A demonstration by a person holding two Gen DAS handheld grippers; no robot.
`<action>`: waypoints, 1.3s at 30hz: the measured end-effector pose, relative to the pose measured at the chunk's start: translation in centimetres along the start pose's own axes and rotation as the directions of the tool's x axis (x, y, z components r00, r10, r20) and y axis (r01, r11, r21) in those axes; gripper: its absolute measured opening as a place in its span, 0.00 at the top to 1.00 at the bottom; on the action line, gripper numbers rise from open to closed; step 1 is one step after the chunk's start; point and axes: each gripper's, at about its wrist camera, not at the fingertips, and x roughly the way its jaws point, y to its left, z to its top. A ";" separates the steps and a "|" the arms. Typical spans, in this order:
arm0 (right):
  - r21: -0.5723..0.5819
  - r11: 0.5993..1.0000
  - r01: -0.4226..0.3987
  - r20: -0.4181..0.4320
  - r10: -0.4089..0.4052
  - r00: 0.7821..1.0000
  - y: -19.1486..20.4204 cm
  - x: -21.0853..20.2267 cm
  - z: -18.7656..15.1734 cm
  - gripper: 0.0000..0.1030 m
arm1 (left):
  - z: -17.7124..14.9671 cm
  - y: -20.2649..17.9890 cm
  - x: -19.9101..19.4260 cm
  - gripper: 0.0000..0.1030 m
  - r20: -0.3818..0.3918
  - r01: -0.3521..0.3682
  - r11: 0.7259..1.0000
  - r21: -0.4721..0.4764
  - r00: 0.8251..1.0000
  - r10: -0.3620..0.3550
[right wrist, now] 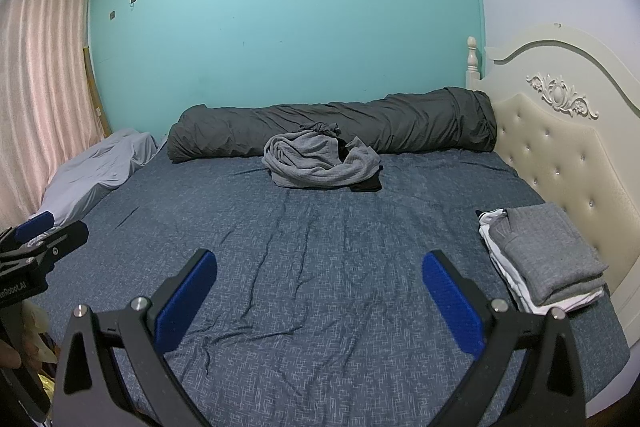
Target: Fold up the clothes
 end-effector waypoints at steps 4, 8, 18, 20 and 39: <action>0.006 1.000 -0.002 -0.006 0.002 1.000 -0.3 0.6 -0.2 0.00 | -0.2 0.4 1.0 0.00 -0.004 -0.010 1.000 -0.007 1.000 0.010; 0.018 1.000 -0.003 -0.027 0.004 1.000 -0.8 2.3 -0.5 0.00 | -0.4 1.2 3.2 0.00 -0.023 -0.030 0.999 -0.021 0.999 0.030; 0.016 0.999 -0.044 -0.087 0.045 0.995 -2.6 12.1 -1.4 0.00 | -0.8 4.0 15.8 0.00 -0.113 -0.040 0.995 -0.087 0.993 0.030; 0.018 0.998 -0.062 -0.105 0.063 0.992 -3.2 16.1 -1.5 0.00 | -0.7 4.1 19.6 0.00 -0.133 -0.029 0.995 -0.096 0.991 0.016; -0.011 0.997 -0.070 -0.260 0.065 0.964 -4.7 45.2 2.3 0.00 | 3.6 8.1 44.5 0.00 -0.266 -0.071 0.975 -0.211 0.964 0.012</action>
